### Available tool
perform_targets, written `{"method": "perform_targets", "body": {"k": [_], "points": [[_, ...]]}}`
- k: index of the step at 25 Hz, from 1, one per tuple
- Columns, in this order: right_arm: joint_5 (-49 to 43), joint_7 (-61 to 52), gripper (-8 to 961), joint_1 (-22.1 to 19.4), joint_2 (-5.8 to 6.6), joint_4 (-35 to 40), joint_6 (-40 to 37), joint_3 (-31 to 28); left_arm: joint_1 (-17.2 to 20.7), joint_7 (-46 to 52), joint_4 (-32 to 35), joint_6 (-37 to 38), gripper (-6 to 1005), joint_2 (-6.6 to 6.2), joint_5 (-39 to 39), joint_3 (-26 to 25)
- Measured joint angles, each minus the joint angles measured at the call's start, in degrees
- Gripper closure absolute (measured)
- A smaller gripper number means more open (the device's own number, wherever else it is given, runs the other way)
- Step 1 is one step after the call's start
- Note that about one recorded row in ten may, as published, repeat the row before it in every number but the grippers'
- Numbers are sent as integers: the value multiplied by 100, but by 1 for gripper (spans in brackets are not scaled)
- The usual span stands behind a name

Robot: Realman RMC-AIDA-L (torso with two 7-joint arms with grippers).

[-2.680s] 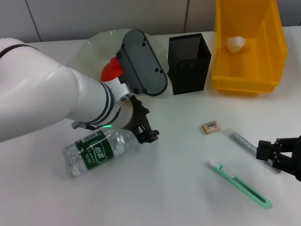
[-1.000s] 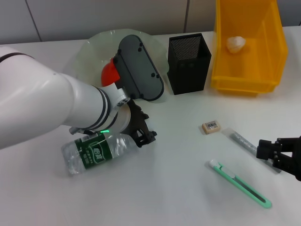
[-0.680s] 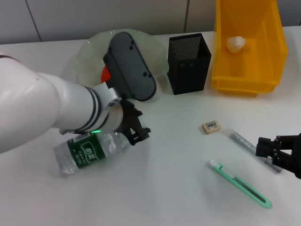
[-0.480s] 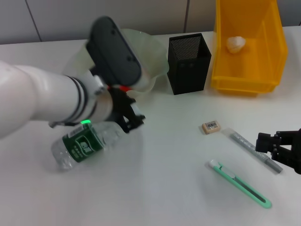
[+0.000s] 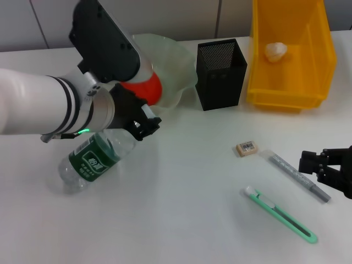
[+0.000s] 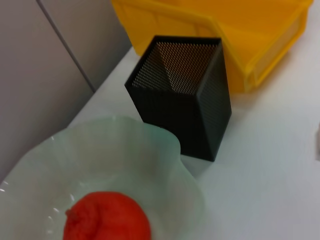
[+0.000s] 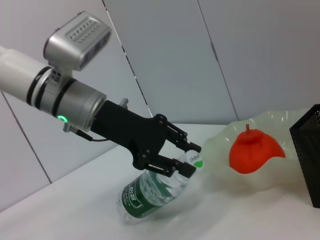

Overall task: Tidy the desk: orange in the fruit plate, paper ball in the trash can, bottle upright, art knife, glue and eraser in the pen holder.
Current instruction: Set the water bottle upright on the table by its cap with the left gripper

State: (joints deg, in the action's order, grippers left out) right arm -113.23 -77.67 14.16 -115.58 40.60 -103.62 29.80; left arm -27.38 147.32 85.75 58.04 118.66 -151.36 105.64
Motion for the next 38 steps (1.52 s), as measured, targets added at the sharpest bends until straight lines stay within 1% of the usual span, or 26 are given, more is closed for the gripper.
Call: {"method": "perform_targets", "body": {"k": [7, 10, 12, 14, 20, 21, 24, 29, 38], "points": [[0, -4, 781, 41, 9, 0, 45, 0, 316, 41, 641, 172, 569, 7, 24, -50], [0, -5, 781, 68, 9, 0, 77, 0, 433, 38, 763, 185, 569, 7, 103, -169], [-1, -6, 781, 80, 9, 0, 84, 0, 433, 38, 763, 185, 569, 7, 103, -169], [-1, -7, 781, 85, 9, 0, 85, 0, 545, -8, 821, 186, 569, -1, 346, -349], [-4, -10, 781, 101, 9, 0, 88, 0, 817, -194, 1013, 179, 569, -6, 653, -542], [-4, -10, 781, 101, 9, 0, 88, 0, 914, -302, 1070, 156, 569, -5, 834, -611], [-4, -12, 781, 107, 9, 0, 89, 0, 1041, -514, 1110, 110, 569, -7, 1104, -730], [-15, -12, 781, 113, 9, 0, 89, 0, 1400, -1059, 1150, -77, 569, -9, 1848, -1024], [-25, -12, 781, 99, 15, -45, 86, 0, 1718, -1469, 1162, -186, 569, -10, 2274, -1146]]}}
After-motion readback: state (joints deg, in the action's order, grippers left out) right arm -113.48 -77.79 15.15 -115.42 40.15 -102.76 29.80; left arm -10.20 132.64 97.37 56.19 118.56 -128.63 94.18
